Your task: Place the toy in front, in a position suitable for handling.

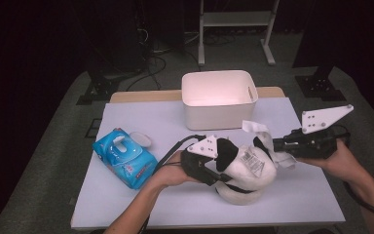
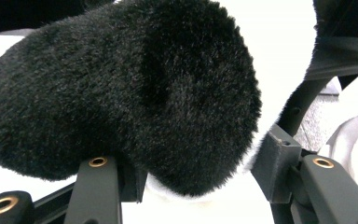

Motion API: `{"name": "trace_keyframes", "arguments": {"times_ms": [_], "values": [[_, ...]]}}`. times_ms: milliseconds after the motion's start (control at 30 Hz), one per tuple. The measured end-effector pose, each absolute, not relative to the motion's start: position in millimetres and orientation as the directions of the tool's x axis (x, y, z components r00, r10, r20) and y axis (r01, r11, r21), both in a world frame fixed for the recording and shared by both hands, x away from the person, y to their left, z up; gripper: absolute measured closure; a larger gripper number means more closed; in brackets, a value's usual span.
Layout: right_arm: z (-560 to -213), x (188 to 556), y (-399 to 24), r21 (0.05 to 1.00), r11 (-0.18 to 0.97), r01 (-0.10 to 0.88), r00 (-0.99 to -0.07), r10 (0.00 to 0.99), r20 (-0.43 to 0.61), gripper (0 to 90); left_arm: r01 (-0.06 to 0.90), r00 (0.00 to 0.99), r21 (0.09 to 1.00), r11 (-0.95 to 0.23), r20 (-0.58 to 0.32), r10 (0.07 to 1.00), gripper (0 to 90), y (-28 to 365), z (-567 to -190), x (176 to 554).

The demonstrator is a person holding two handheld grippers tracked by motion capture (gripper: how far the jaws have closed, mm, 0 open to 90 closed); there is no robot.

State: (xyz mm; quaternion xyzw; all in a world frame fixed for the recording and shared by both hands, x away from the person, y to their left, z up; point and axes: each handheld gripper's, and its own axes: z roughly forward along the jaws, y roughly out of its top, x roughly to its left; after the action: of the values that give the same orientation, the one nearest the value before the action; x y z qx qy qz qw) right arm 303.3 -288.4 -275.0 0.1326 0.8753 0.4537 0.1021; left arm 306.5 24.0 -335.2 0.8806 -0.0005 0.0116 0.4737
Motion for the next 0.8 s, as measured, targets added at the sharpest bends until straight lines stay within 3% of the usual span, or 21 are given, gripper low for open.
{"name": "trace_keyframes", "arguments": {"times_ms": [400,800], "values": [[-274.5,304.4,-288.8,0.799,0.578,0.165,-0.938,0.342,-0.054,83.7,0.003,0.999,0.836,-0.549,0.017,0.031,44.5,22.9,-335.6,308.7],[-269.9,294.5,-270.0,0.793,0.598,0.117,-0.969,0.243,-0.040,83.5,-0.012,0.999,0.825,-0.565,0.029,0.020,44.5,16.5,-331.2,309.9]]}}
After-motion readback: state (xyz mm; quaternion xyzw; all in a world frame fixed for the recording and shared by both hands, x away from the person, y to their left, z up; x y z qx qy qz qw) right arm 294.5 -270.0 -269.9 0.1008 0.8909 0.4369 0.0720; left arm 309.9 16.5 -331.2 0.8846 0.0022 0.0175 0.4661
